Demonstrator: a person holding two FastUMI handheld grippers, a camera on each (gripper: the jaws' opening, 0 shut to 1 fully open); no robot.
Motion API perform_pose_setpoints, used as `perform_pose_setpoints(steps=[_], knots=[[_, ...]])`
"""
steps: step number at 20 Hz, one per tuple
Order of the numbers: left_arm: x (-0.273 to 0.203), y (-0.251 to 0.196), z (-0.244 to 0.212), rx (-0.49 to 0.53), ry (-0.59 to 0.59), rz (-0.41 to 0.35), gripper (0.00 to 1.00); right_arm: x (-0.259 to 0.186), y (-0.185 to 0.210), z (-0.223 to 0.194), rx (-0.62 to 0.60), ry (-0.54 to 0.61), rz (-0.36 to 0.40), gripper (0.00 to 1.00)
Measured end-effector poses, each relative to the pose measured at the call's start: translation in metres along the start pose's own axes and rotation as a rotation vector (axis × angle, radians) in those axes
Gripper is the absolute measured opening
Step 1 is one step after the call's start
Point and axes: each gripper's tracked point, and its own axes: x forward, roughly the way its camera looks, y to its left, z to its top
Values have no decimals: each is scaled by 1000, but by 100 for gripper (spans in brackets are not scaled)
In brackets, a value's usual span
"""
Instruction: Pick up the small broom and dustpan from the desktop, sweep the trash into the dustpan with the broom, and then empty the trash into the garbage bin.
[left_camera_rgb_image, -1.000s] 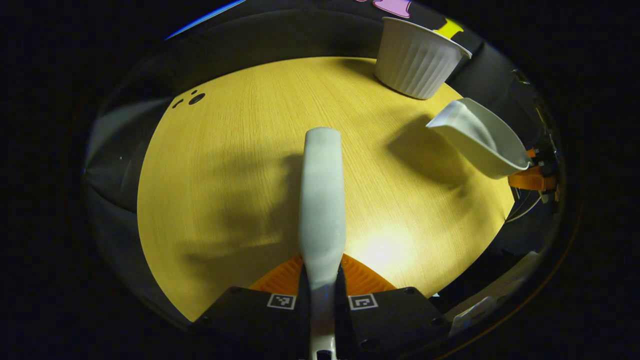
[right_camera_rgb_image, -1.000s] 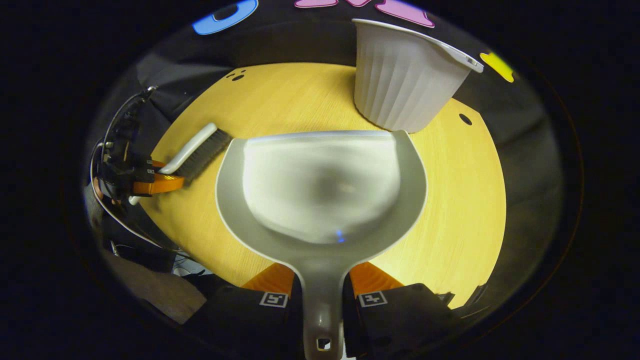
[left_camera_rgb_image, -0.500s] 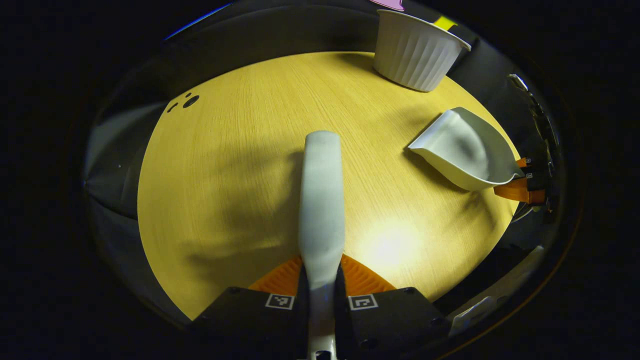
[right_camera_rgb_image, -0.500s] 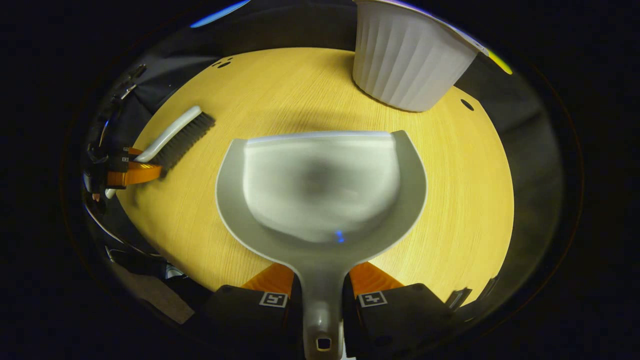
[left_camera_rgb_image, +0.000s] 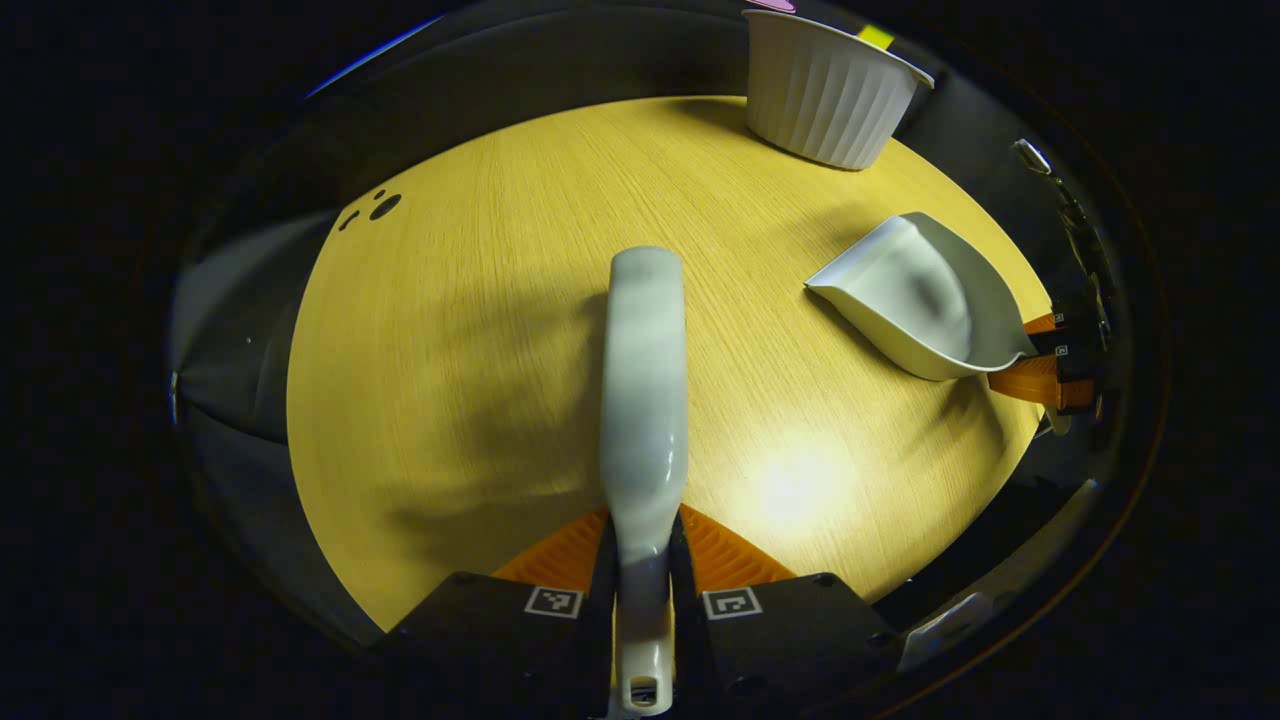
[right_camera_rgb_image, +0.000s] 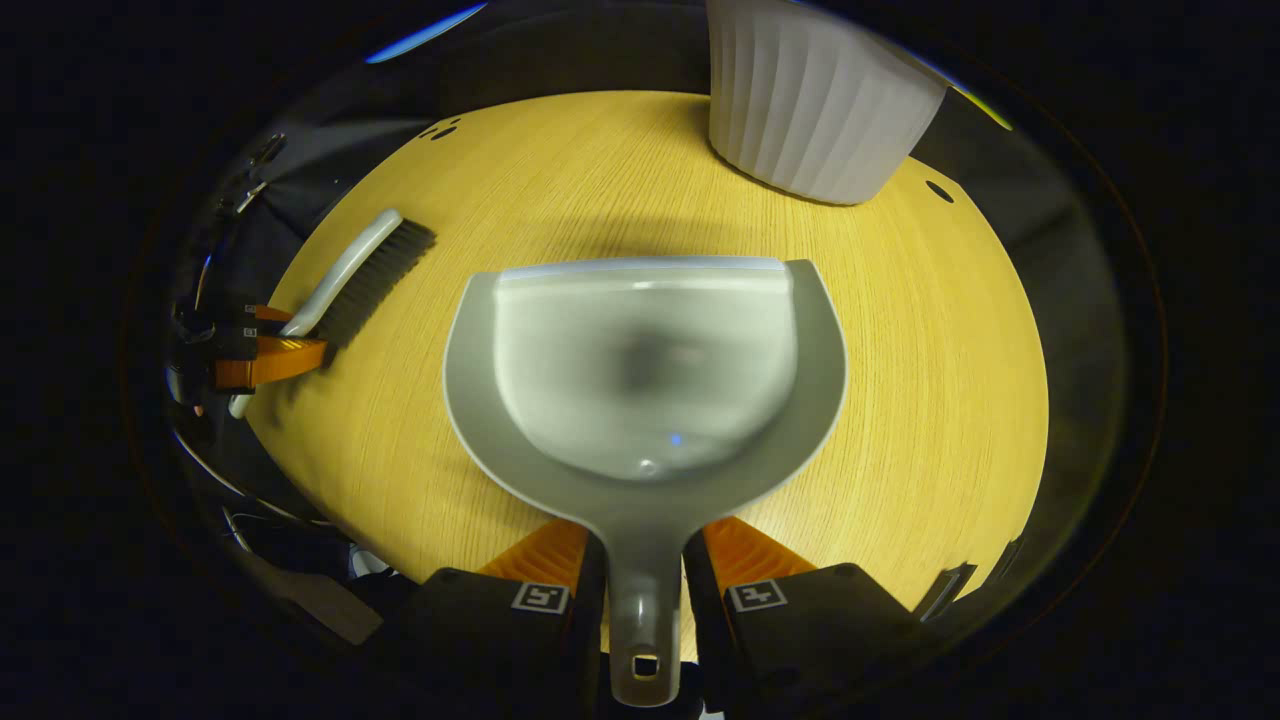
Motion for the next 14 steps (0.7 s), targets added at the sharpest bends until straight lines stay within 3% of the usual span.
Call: perform_pose_setpoints(steps=[1,4,6,7,8,10,14], knots=[[-3,0,0,2,-3,8,29,-5,1,1,12,0,7,37],[-13,0,2,6,-26,27,27,-23,-1,4,4,-7,17,49],[-26,0,3,8,-45,40,31,-41,-1,7,-26,-20,27,49],[-33,1,3,7,-57,51,31,-48,-1,11,-29,-36,35,42],[-42,0,5,8,-68,61,29,-57,2,15,-28,-58,48,45],[-61,0,7,15,-93,83,28,-82,7,27,-21,-116,71,41],[-100,-6,27,10,-190,110,24,-126,6,51,0,-249,86,41]])
